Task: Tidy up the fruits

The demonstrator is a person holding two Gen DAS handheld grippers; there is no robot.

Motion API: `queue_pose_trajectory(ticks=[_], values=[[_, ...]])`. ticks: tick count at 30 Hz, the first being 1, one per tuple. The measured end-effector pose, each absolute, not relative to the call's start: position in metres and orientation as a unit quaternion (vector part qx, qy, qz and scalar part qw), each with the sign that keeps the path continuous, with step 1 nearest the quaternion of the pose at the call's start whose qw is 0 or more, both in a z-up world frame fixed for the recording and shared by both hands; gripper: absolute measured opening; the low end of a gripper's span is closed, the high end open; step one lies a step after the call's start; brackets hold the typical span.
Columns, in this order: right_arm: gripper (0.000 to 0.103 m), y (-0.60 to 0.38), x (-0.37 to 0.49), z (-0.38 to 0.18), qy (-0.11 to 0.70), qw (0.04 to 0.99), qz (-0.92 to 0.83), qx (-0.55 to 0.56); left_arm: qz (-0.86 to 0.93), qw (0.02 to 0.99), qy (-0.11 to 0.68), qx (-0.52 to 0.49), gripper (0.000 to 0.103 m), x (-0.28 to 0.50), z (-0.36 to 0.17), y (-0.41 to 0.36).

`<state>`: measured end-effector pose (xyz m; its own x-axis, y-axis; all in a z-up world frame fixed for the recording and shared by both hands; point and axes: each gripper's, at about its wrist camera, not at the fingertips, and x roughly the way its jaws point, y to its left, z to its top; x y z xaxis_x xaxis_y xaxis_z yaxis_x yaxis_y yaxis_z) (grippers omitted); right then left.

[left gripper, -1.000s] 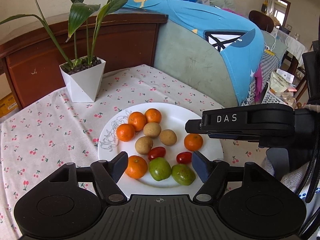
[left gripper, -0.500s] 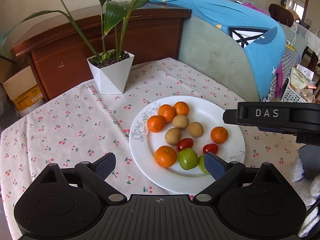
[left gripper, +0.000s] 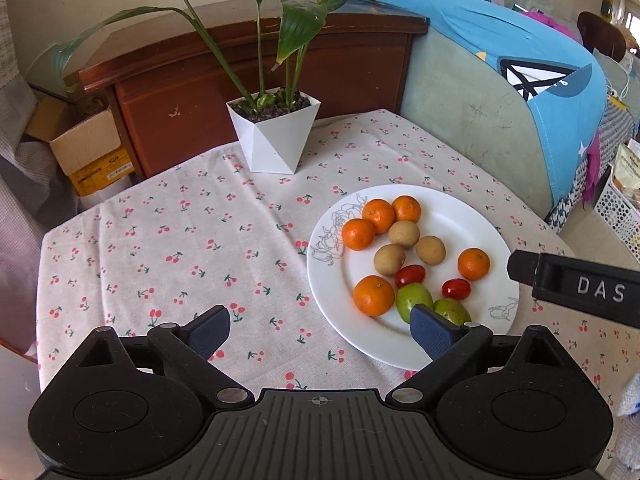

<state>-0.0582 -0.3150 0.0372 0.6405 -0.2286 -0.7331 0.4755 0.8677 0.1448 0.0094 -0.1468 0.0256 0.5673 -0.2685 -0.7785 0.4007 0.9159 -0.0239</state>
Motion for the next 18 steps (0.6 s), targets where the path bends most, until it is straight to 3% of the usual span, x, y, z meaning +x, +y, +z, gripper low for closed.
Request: queue_pose_trajectory(ticks=[18], values=[[0.092,-0.292,-0.081,0.019,0.387,0.881,-0.229,0.148,-0.147,0.883,0.438,0.081,0.098,0.000,0.018,-0.135]])
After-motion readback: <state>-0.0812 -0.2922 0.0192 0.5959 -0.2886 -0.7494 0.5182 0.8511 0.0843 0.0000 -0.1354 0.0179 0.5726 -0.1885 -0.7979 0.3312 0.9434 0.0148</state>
